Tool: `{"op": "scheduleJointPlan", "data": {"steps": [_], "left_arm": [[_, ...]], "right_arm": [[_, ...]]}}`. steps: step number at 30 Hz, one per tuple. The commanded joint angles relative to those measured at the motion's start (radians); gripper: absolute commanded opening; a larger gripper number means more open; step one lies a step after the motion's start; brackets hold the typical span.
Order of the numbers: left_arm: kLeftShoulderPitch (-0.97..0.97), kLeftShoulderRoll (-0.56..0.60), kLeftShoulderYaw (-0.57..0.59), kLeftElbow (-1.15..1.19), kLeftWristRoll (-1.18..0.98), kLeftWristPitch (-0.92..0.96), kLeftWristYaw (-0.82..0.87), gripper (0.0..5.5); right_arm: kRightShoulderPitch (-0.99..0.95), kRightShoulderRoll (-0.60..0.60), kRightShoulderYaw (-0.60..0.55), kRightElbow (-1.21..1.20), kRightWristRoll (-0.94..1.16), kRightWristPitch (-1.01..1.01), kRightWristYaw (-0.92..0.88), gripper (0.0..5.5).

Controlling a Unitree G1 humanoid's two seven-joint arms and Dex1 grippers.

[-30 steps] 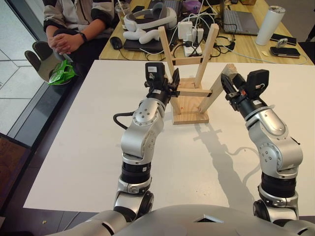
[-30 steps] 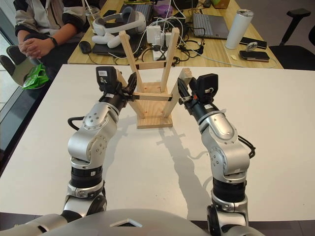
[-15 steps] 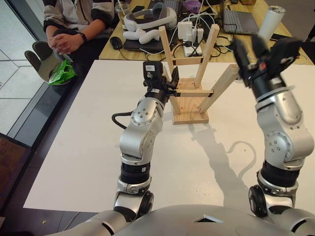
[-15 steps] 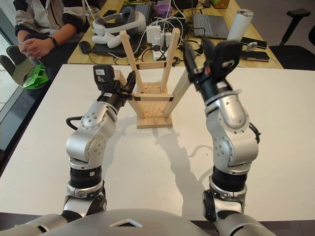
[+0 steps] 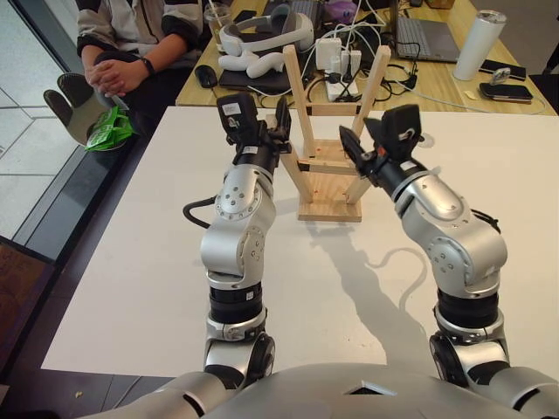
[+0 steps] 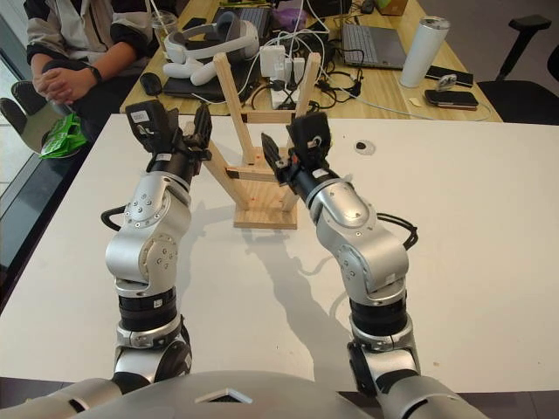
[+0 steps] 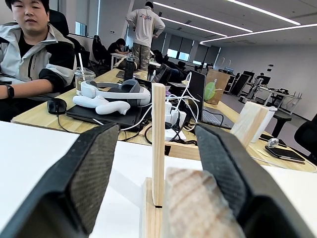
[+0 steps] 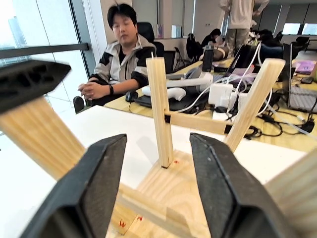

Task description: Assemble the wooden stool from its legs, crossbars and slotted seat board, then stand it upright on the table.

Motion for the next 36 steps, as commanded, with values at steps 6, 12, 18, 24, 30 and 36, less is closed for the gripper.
{"op": "scheduleJointPlan", "data": {"steps": [6,12,18,24,30,36], "left_arm": [[-0.012,-0.026,-0.010,0.004,-0.013,-0.012,0.004,2.83],[-0.012,-0.052,0.028,-0.040,-0.079,-0.023,0.007,2.83],[-0.020,-0.050,0.045,-0.042,-0.111,-0.018,0.025,2.83],[-0.015,-0.046,0.040,-0.038,-0.117,-0.018,0.033,2.83],[-0.038,-0.010,0.093,-0.049,-0.124,-0.019,0.047,2.83],[-0.091,0.089,0.229,-0.135,-0.178,-0.006,0.031,3.62]], "right_arm": [[-0.049,0.084,0.071,0.156,-0.076,-0.153,0.052,2.34],[-0.063,0.112,0.050,0.160,-0.095,-0.235,0.074,2.34],[-0.002,0.001,0.157,0.307,-0.176,-0.071,0.139,2.34],[-0.008,0.010,0.136,0.306,-0.198,-0.100,0.143,2.34],[-0.153,0.180,-0.052,0.190,-0.088,-0.307,0.079,2.34],[-0.418,0.226,-0.269,0.012,0.129,-0.274,-0.002,2.56]]}}
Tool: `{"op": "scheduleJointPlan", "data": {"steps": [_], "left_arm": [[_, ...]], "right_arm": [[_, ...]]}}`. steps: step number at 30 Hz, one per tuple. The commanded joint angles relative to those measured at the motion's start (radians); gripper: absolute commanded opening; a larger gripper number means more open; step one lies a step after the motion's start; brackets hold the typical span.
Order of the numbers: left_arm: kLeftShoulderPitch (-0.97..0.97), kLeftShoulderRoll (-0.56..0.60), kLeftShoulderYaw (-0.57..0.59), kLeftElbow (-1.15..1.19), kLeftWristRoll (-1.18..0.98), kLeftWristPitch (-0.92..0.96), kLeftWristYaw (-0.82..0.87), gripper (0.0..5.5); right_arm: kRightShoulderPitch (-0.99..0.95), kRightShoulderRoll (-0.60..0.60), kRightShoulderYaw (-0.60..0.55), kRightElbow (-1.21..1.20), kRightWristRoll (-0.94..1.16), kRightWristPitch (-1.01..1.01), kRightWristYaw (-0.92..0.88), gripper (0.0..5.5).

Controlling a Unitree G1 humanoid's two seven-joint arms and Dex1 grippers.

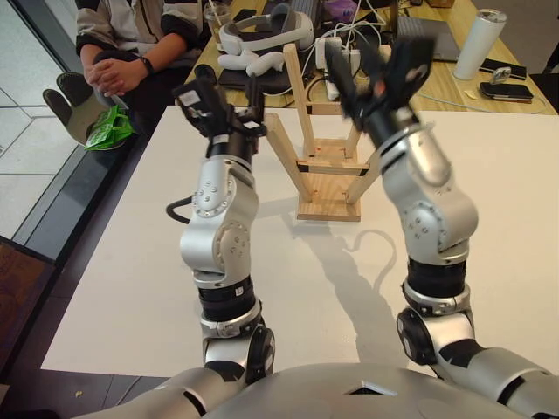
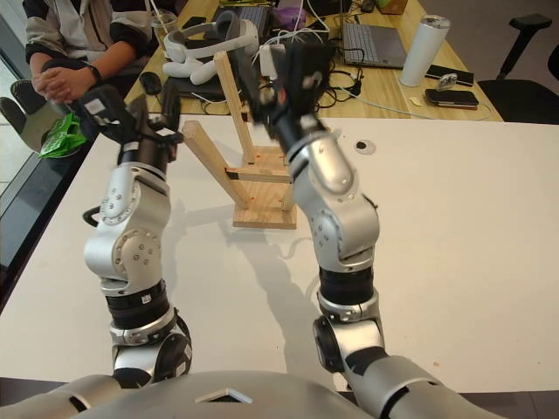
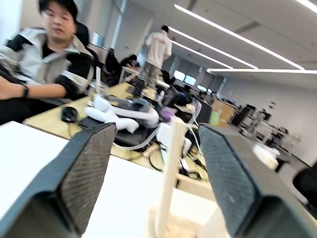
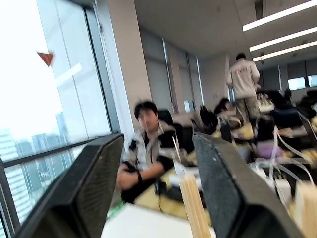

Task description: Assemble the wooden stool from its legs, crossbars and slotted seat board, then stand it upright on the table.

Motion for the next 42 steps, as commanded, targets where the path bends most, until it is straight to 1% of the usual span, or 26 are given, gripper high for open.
{"op": "scheduleJointPlan", "data": {"steps": [1,3,4,6,7,8,10,12,13,14,16,18,22,24,26,29,31,34,39,42], "left_arm": [[-0.047,0.064,0.063,-0.066,-0.038,0.014,-0.011,3.62],[-0.056,0.113,0.095,-0.097,-0.060,0.019,-0.035,3.66],[-0.051,0.149,0.118,-0.107,-0.070,0.024,-0.053,3.47],[-0.019,0.218,0.175,-0.100,-0.085,0.028,-0.089,3.28],[0.010,0.255,0.205,-0.082,-0.083,0.023,-0.110,3.06],[0.038,0.284,0.229,-0.060,-0.076,0.018,-0.125,2.96],[0.104,0.341,0.251,0.002,-0.035,0.015,-0.145,2.70],[0.156,0.368,0.236,0.073,0.005,0.029,-0.147,2.38],[0.175,0.374,0.212,0.099,0.021,0.054,-0.146,2.18],[0.189,0.371,0.169,0.110,0.041,0.073,-0.146,2.13],[0.185,0.339,0.072,0.093,0.065,0.115,-0.139,1.86],[0.161,0.296,0.009,0.066,0.064,0.160,-0.124,1.59],[0.107,0.210,-0.068,0.027,0.051,0.229,-0.094,1.06],[0.093,0.156,-0.169,-0.030,0.015,0.296,-0.117,0.77],[0.102,0.142,-0.278,-0.089,-0.018,0.383,-0.156,0.49],[0.120,0.168,-0.371,-0.134,-0.034,0.482,-0.195,0.49],[0.123,0.196,-0.361,-0.126,-0.014,0.513,-0.193,0.49],[0.115,0.231,-0.293,-0.096,0.013,0.526,-0.178,0.49],[0.076,0.298,-0.151,-0.041,0.059,0.481,-0.167,0.49],[0.008,0.341,-0.026,0.023,0.076,0.387,-0.157,0.49]], "right_arm": [[-0.129,-0.043,-0.125,-0.058,0.088,0.041,-0.047,2.56],[-0.163,-0.121,-0.201,-0.058,0.107,0.053,-0.056,2.28],[-0.152,-0.177,-0.244,-0.046,0.102,0.057,-0.050,2.07],[-0.084,-0.286,-0.326,-0.013,0.083,0.059,-0.034,1.83],[-0.026,-0.333,-0.369,0.006,0.070,0.058,-0.028,1.60],[0.029,-0.368,-0.401,0.024,0.054,0.051,-0.023,1.49],[0.152,-0.402,-0.479,0.071,0.022,0.043,-0.050,1.20],[0.266,-0.407,-0.497,0.104,-0.009,0.033,-0.056,0.84],[0.314,-0.399,-0.480,0.112,-0.023,0.028,-0.051,0.62],[0.361,-0.382,-0.448,0.110,-0.034,0.026,-0.045,0.55],[0.424,-0.334,-0.378,0.087,-0.034,0.036,-0.039,0.22],[0.457,-0.300,-0.311,0.057,-0.026,0.049,-0.030,0.01],[0.468,-0.267,-0.230,0.031,-0.024,0.067,-0.024,0.00],[0.468,-0.272,-0.157,0.006,0.009,0.112,0.031,0.00],[0.461,-0.276,-0.109,-0.020,0.052,0.156,0.081,0.00],[0.448,-0.287,-0.075,-0.045,0.081,0.190,0.116,0.00],[0.445,-0.296,-0.070,-0.049,0.080,0.199,0.121,0.00],[0.447,-0.305,-0.080,-0.049,0.072,0.204,0.121,0.00],[0.450,-0.318,-0.103,-0.032,0.049,0.197,0.097,0.00],[0.438,-0.322,-0.131,-0.015,0.036,0.178,0.076,0.00]]}}
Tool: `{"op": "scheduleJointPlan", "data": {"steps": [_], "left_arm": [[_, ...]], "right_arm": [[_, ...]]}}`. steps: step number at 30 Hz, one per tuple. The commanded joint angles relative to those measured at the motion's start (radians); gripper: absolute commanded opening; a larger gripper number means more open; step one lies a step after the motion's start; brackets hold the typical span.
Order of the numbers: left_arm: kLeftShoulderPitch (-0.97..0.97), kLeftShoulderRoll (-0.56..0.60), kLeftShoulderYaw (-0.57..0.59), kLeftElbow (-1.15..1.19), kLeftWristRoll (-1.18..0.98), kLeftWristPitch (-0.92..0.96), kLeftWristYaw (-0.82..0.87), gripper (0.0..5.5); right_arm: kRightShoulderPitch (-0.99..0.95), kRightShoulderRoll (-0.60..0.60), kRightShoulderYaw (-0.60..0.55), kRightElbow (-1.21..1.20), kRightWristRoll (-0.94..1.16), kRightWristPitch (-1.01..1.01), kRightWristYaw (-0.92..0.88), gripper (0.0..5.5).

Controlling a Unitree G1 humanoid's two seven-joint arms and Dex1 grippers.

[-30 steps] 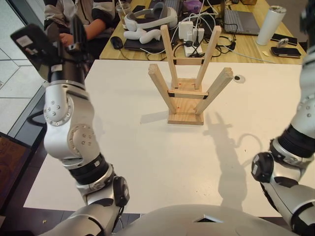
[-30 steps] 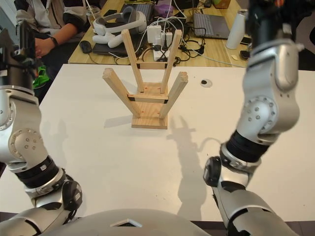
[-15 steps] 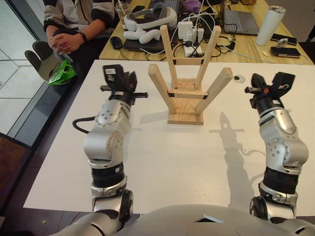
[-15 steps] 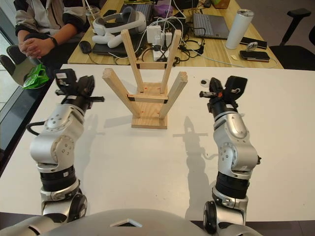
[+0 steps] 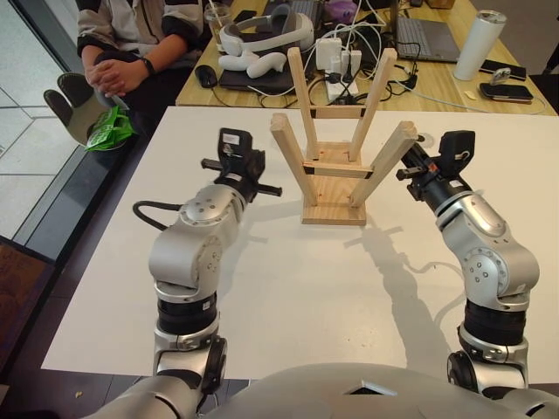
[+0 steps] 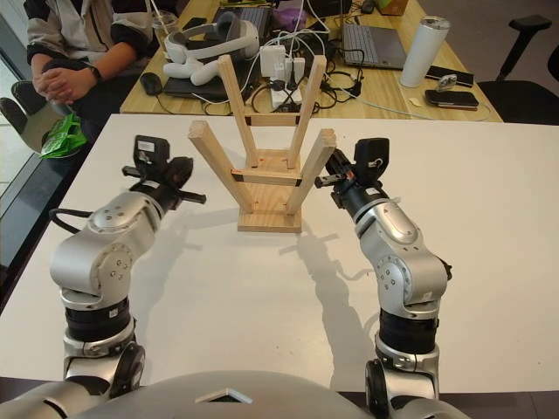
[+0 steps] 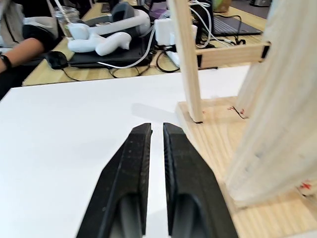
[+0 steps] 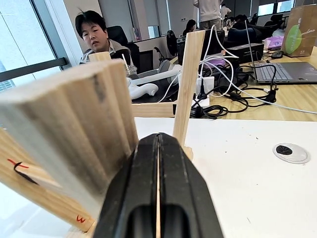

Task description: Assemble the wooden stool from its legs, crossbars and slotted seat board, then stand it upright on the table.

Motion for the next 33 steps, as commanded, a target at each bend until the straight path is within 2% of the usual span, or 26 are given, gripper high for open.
{"op": "scheduleJointPlan", "data": {"steps": [1,4,7,9,11,16,19,20,22,23,24,31,33], "left_arm": [[-0.111,0.042,0.153,0.072,0.015,-0.120,0.009,0.49],[-0.309,0.022,0.294,0.117,-0.103,-0.188,-0.012,0.49],[-0.600,-0.026,0.474,0.164,-0.416,-0.140,-0.011,0.49],[-0.735,-0.047,0.540,0.199,-0.592,-0.122,0.035,0.49],[-0.776,-0.060,0.543,0.204,-0.670,-0.112,0.075,0.49],[-0.709,-0.062,0.452,0.179,-0.696,-0.131,0.110,0.49],[-0.516,-0.043,0.235,0.208,-0.518,-0.162,0.073,0.49],[-0.410,-0.027,0.086,0.238,-0.467,-0.103,0.054,0.49],[-0.226,0.095,-0.287,0.217,-0.386,0.024,-0.031,0.49],[-0.169,0.141,-0.403,0.191,-0.353,0.048,-0.066,0.49],[-0.146,0.149,-0.434,0.178,-0.333,0.045,-0.078,0.49],[-0.316,-0.002,-0.110,0.204,-0.297,-0.173,-0.007,0.49],[-0.452,-0.021,0.040,0.181,-0.361,-0.207,0.027,0.49]], "right_arm": [[-0.029,-0.009,-0.043,0.023,-0.021,-0.021,-0.032,0.00],[-0.043,0.002,-0.073,0.039,-0.032,-0.052,-0.062,0.00],[-0.052,0.007,-0.092,0.053,-0.032,-0.072,-0.079,0.00],[-0.045,0.010,-0.091,0.052,-0.034,-0.079,-0.083,0.00],[-0.047,0.016,-0.083,0.053,-0.038,-0.083,-0.087,0.00],[-0.054,0.019,-0.069,0.055,-0.040,-0.086,-0.088,0.00],[-0.051,0.008,-0.081,0.047,-0.039,-0.082,-0.088,0.00],[-0.050,0.004,-0.085,0.046,-0.039,-0.081,-0.087,0.00],[-0.059,-0.006,-0.089,0.052,-0.038,-0.078,-0.082,0.00],[-0.063,-0.010,-0.091,0.055,-0.037,-0.076,-0.080,0.00],[-0.063,-0.015,-0.095,0.054,-0.036,-0.073,-0.079,0.00],[-0.048,-0.006,-0.090,0.049,-0.037,-0.075,-0.091,0.00],[-0.044,-0.004,-0.088,0.046,-0.037,-0.075,-0.093,0.00]]}}
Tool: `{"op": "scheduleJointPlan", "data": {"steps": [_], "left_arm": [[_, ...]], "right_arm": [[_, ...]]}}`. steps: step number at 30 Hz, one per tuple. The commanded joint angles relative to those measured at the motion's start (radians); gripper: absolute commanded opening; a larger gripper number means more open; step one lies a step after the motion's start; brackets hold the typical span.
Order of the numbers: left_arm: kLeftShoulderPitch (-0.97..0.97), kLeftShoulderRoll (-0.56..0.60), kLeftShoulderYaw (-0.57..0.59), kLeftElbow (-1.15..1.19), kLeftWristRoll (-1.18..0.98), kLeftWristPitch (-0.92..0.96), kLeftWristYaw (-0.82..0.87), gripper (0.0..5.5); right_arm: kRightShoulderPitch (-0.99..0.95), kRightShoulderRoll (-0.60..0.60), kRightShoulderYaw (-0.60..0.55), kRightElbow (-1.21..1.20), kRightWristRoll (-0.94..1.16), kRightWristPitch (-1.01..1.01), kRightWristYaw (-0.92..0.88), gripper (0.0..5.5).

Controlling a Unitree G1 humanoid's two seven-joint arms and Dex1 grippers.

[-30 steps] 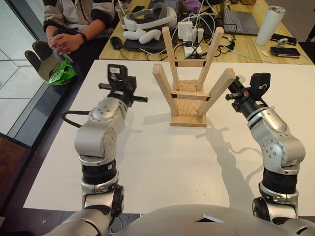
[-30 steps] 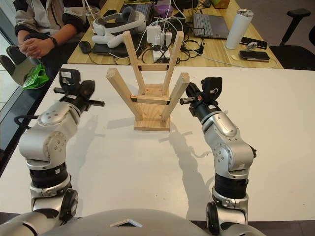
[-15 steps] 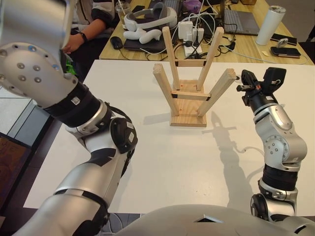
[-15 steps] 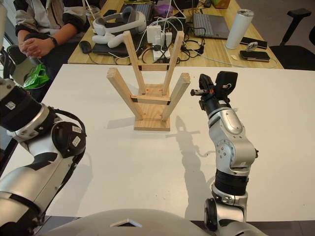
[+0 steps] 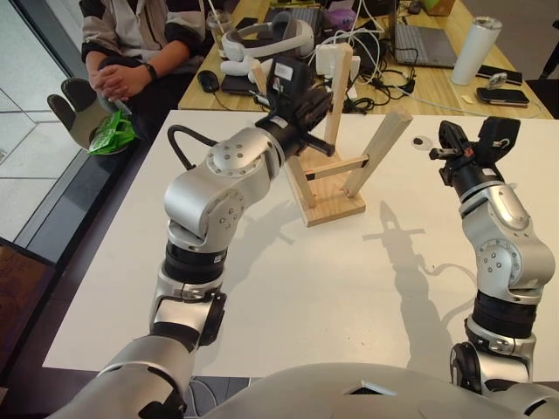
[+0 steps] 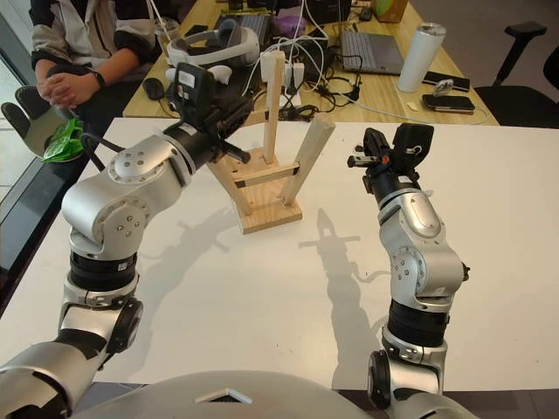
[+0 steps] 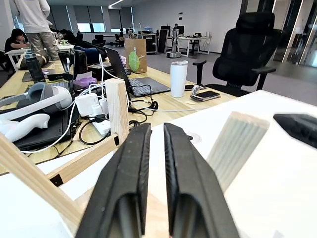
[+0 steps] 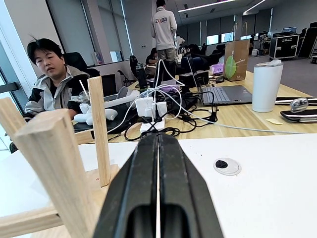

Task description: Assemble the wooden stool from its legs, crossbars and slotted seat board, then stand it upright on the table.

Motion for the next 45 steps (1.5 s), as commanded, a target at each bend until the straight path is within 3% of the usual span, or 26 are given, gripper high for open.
{"op": "scheduleJointPlan", "data": {"steps": [1,4,7,9,12,14,16,20,23,27,32,38,41,45], "left_arm": [[-0.217,-0.027,0.246,-0.006,-0.098,-0.036,0.059,0.49],[-0.464,0.037,0.449,0.042,-0.208,-0.085,0.110,0.49],[-0.543,0.068,0.526,0.050,-0.320,-0.037,0.138,0.49],[-0.386,0.079,0.400,-0.002,-0.328,0.134,0.134,0.49],[-0.053,0.089,0.102,-0.086,-0.304,0.331,0.107,0.49],[0.113,0.121,-0.117,-0.107,-0.235,0.353,0.078,0.49],[0.143,0.116,-0.183,-0.112,-0.145,0.280,0.080,0.49],[-0.019,0.034,0.001,-0.057,-0.040,0.034,0.110,0.49],[-0.104,-0.022,0.099,-0.062,-0.039,-0.034,0.127,0.49],[-0.110,-0.121,0.155,-0.081,-0.042,-0.051,0.187,0.49],[0.035,-0.273,0.106,-0.097,0.058,-0.080,0.322,0.49],[0.059,-0.275,0.145,-0.128,0.114,-0.079,0.337,0.49],[0.060,-0.282,0.164,-0.134,0.126,-0.076,0.337,0.49],[0.056,-0.299,0.167,-0.133,0.140,-0.081,0.336,0.49]], "right_arm": [[-0.005,0.008,0.003,-0.006,-0.001,0.004,-0.008,0.00],[0.001,0.014,-0.002,-0.014,-0.002,-0.002,-0.016,0.00],[0.001,0.016,-0.002,-0.017,-0.001,-0.005,-0.020,0.00],[0.001,0.015,-0.004,-0.018,0.001,-0.003,-0.021,0.00],[-0.010,0.009,-0.002,-0.009,0.001,0.001,-0.015,0.00],[-0.019,0.001,-0.003,-0.002,0.001,0.005,-0.010,0.00],[-0.034,-0.009,-0.009,0.007,0.004,0.007,-0.003,0.00],[-0.081,-0.006,-0.029,0.018,0.021,-0.012,0.002,0.00],[-0.163,-0.019,-0.088,0.045,0.031,-0.072,-0.010,0.00],[-0.435,-0.110,-0.177,0.247,0.084,-0.159,0.060,0.00],[-0.675,-0.071,0.008,0.644,0.051,-0.161,0.275,0.00],[-0.532,-0.112,0.256,0.725,-0.145,0.012,0.286,0.00],[-0.459,-0.097,0.261,0.655,-0.145,0.041,0.300,0.00],[-0.465,-0.025,0.222,0.534,-0.114,-0.089,0.309,0.00]]}}
